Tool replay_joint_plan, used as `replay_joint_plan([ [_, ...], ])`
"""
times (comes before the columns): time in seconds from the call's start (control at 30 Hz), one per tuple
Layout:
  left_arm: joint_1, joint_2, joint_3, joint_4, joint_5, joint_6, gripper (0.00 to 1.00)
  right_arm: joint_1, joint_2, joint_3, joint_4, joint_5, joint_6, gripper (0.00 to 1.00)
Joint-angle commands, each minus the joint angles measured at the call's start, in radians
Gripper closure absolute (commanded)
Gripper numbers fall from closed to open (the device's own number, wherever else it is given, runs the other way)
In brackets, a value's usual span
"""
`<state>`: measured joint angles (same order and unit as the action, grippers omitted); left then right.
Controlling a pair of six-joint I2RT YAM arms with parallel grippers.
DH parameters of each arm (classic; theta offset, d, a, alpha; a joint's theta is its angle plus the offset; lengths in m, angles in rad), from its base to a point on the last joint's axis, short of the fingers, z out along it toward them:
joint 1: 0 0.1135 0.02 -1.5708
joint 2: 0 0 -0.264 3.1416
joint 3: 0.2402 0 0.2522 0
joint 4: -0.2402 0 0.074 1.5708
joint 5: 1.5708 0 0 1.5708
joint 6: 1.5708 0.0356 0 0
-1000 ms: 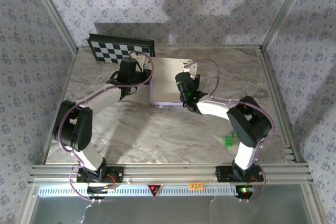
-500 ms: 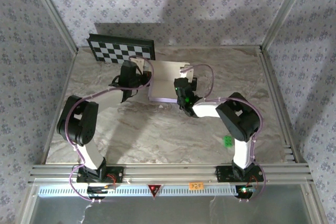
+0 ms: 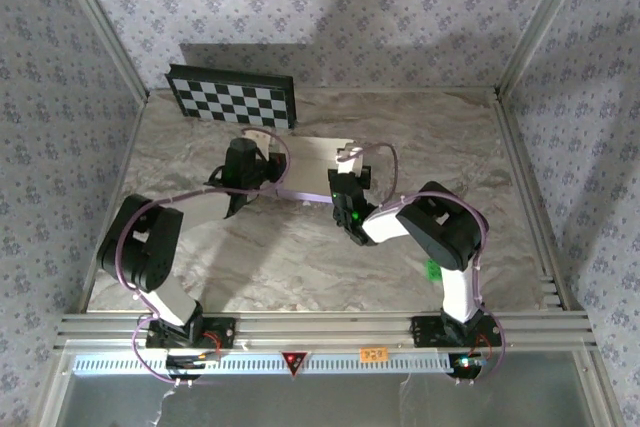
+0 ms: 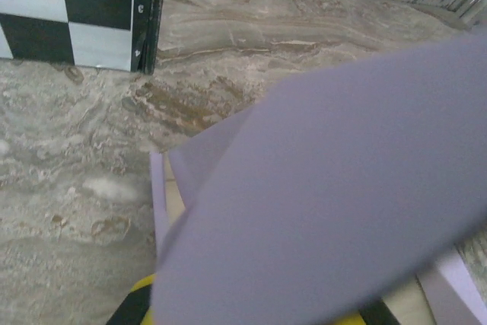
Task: Fold the paper box
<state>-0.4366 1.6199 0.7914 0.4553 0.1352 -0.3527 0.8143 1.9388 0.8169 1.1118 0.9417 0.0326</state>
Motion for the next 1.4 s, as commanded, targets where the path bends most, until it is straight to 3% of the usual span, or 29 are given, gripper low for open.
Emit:
replay_joint_plan([
  [0.0,-0.037,-0.052,-0.046,0.006,0.012,0.013,0.95,0.043,0.035,-0.033,0.083,-0.006,-0.063,1.0],
  [0.47,-0.036,-0.173,-0.175,-0.024,-0.038,0.042,0.89,0.139,0.117,-0.086,0.234,0.073,-0.129,1.0],
  [0.73,-0.019,-0.43,-0.211,-0.209,-0.097,0.075,0.6,0.146,0.1,-0.104,0.265,0.052,-0.185,1.0],
  [0.9,0.088,-0.548,-0.204,-0.324,-0.092,0.048,0.45,0.138,0.077,-0.122,0.24,0.031,-0.169,1.0],
  [1.03,0.162,-0.495,-0.16,-0.314,0.02,0.087,0.36,0.13,0.069,-0.128,0.222,0.014,-0.141,1.0],
  [1.2,0.174,-0.336,-0.062,-0.288,0.142,0.145,0.31,0.125,0.065,-0.125,0.195,-0.007,-0.122,0.99],
  [1.37,0.176,-0.227,0.015,-0.245,0.162,0.161,0.29,0.122,0.062,-0.123,0.179,-0.021,-0.112,0.98],
])
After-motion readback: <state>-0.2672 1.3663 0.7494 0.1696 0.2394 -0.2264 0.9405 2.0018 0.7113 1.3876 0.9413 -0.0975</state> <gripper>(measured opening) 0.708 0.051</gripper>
